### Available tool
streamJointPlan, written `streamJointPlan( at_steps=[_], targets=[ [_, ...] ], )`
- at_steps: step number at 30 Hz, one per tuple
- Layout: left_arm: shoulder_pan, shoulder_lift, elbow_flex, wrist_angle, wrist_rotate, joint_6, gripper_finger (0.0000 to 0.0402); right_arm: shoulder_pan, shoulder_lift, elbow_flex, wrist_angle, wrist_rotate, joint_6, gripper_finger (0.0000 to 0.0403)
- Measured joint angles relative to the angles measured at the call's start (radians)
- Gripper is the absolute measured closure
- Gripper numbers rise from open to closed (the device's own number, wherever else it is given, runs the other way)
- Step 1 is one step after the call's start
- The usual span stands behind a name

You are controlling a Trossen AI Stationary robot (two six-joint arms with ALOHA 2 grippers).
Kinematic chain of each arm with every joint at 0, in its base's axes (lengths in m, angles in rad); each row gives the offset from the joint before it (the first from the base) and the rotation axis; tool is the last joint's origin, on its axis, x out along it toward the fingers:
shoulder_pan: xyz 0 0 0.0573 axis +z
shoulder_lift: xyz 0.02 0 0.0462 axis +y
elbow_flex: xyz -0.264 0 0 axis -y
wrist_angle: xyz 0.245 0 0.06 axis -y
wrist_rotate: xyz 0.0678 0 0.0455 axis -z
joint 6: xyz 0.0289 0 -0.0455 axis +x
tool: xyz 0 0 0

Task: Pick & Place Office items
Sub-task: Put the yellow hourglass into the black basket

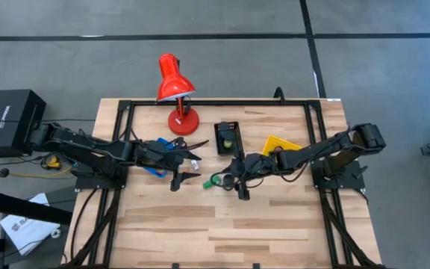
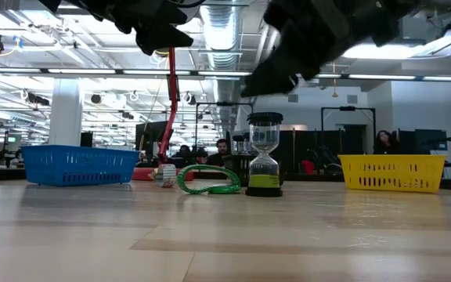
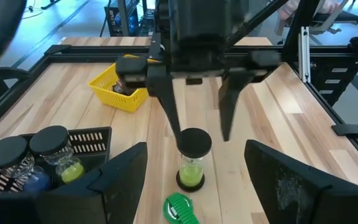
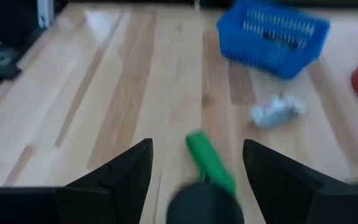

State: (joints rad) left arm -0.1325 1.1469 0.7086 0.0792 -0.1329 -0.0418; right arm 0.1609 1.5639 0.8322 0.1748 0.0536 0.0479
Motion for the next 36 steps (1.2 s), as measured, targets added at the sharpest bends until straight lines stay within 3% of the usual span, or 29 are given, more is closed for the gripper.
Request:
streamJointPlan(
  at_steps=[10, 36],
  targets=[
    [0.0, 0.0, 0.0, 0.012, 0.0, 0.0, 0.0137, 0.014, -0.002, 0.143, -0.266, 0.0, -0.1, 0.0163],
    [0.0, 0.0, 0.0, 0.035, 0.0, 0.0, 0.0137, -0.02, 0.046, 0.148, -0.296, -0.055, -0.108, 0.0163]
  ],
)
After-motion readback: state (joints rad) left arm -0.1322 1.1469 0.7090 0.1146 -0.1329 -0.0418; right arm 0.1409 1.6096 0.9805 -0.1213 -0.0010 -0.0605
